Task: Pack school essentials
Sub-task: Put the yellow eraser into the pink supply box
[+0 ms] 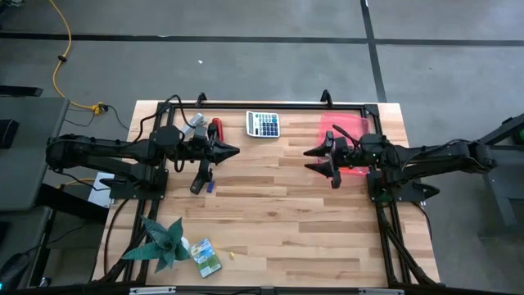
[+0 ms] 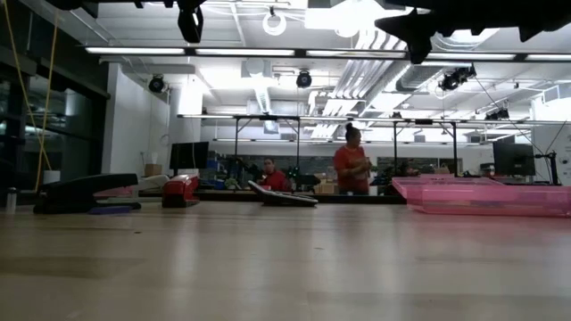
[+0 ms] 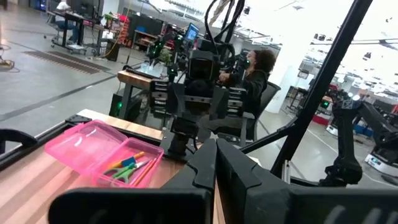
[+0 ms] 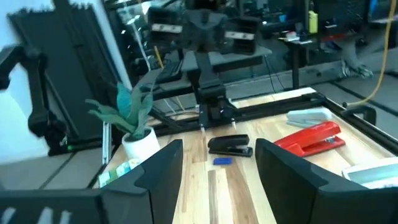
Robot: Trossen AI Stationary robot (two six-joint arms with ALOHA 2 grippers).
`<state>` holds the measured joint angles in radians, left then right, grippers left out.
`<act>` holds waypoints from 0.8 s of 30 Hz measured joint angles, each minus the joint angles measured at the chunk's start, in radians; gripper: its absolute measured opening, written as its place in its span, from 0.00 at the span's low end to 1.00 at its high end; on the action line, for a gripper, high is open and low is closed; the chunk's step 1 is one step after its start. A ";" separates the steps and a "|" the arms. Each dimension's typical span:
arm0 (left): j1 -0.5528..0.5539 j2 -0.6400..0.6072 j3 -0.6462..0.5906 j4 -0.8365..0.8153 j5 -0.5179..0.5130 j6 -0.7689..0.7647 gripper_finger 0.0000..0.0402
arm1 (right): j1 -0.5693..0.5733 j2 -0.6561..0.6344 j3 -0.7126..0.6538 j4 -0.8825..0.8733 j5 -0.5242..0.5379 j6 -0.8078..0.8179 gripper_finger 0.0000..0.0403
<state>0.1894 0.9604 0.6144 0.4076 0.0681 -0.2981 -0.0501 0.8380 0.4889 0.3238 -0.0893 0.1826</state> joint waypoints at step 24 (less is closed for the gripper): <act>0.000 0.000 0.000 -0.001 0.001 0.093 0.00 | 0.034 0.000 0.000 -0.001 0.036 -0.086 0.02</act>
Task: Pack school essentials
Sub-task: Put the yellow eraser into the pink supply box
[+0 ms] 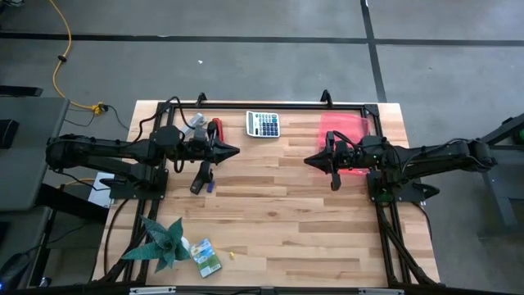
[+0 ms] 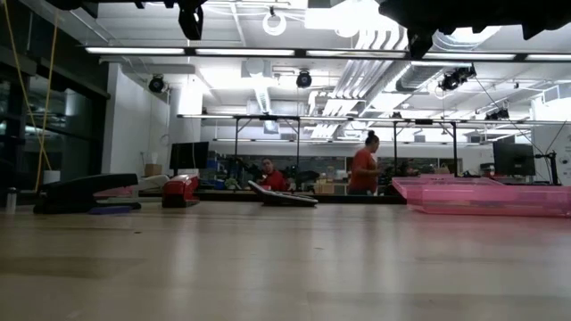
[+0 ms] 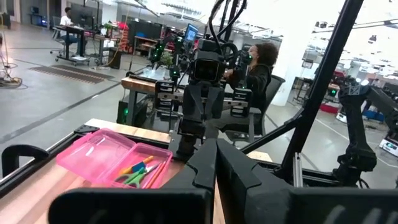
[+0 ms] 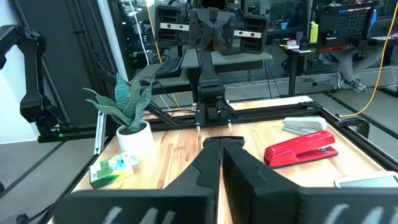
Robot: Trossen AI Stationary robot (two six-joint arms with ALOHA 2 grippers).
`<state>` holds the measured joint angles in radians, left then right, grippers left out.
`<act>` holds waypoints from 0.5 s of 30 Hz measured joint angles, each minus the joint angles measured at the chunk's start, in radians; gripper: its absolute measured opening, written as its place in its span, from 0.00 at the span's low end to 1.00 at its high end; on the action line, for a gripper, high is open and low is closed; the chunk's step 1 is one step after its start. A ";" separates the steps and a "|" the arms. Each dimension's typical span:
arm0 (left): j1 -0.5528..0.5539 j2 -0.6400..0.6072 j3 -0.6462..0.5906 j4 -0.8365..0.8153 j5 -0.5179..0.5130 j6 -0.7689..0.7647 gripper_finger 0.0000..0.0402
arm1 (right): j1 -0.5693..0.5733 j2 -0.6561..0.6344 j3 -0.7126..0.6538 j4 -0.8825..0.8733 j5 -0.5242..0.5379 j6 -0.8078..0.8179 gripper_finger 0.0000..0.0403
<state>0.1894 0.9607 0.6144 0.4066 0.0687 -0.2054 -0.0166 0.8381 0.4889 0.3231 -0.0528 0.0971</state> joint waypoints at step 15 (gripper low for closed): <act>-0.067 0.039 0.116 -0.296 0.032 0.042 0.24 | -0.001 0.000 0.000 0.003 0.014 0.017 0.00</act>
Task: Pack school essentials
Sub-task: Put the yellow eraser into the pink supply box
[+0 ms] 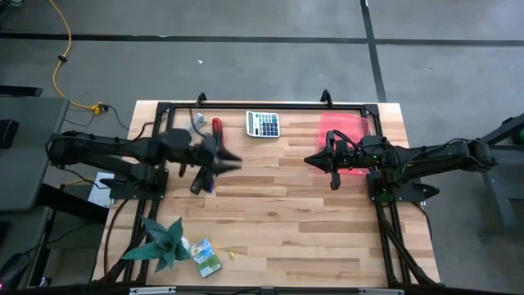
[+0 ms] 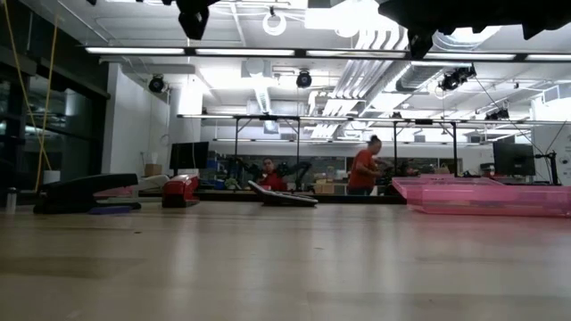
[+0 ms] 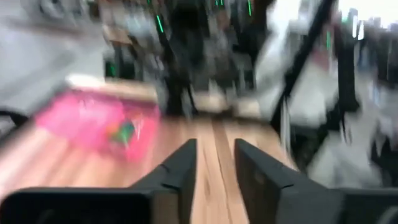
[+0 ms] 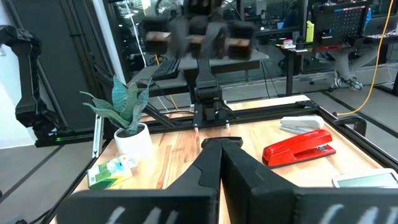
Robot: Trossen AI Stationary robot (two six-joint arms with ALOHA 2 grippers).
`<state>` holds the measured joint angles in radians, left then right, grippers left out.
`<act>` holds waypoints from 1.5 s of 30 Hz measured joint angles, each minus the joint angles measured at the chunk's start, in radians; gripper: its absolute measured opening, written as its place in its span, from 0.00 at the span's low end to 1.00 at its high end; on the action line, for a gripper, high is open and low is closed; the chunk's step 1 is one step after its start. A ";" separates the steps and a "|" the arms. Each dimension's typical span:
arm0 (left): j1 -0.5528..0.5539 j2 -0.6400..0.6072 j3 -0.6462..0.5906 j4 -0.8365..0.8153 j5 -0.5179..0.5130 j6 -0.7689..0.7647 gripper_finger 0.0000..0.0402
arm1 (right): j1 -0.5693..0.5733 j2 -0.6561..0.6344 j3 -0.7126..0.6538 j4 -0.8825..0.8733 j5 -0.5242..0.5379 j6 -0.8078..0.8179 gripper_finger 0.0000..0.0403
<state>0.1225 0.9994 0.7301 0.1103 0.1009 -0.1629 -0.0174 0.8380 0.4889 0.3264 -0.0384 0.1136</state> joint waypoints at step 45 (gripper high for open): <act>-0.540 0.955 0.476 -0.578 0.157 0.639 0.34 | -0.002 0.000 0.000 -0.015 -0.004 0.018 0.00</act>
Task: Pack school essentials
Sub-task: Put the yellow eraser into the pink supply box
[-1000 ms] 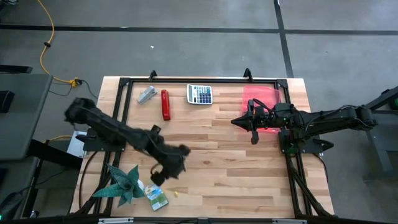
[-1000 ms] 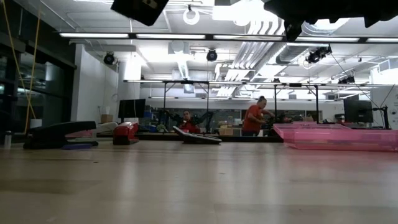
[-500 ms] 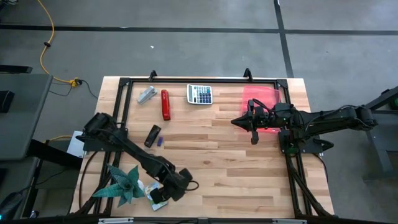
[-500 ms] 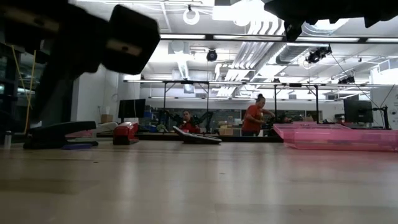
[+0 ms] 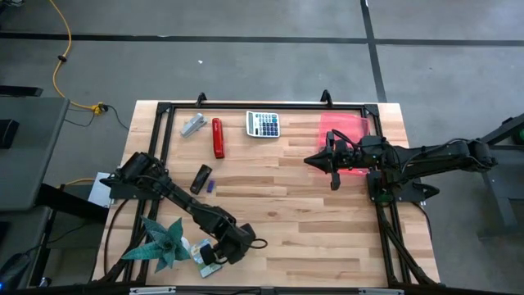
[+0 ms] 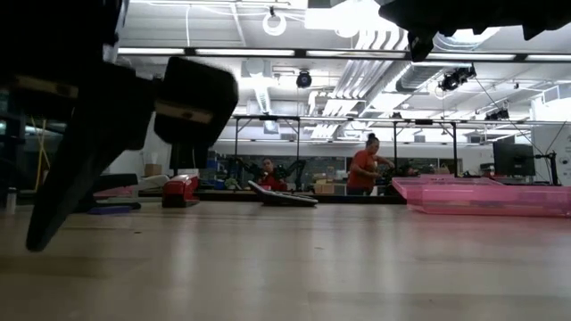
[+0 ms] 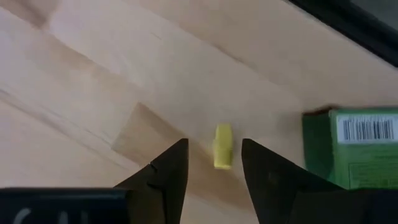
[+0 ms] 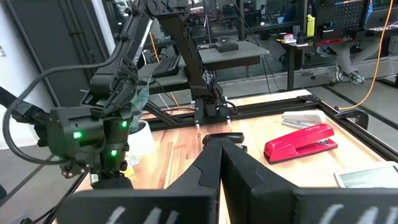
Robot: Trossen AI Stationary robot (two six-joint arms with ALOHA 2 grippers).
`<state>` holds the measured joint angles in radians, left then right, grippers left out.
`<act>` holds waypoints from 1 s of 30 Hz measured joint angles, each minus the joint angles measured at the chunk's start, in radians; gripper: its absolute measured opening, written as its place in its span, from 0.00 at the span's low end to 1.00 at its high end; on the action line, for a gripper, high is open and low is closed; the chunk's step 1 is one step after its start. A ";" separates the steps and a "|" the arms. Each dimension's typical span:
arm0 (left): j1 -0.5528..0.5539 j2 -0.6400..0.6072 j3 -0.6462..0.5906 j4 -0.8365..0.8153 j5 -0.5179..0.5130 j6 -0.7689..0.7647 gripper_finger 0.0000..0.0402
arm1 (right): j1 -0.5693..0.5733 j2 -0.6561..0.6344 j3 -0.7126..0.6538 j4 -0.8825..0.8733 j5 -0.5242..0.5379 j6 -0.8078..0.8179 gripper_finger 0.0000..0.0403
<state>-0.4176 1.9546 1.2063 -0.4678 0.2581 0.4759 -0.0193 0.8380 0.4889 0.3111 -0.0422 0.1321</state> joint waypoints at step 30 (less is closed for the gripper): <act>0.096 -0.127 -0.002 -0.128 0.023 -0.040 0.01 | 0.000 0.000 0.000 0.005 -0.001 0.001 0.00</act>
<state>-0.3221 1.8276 1.2045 -0.5960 0.2811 0.4356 -0.0193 0.8379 0.4885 0.3163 -0.0432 0.1333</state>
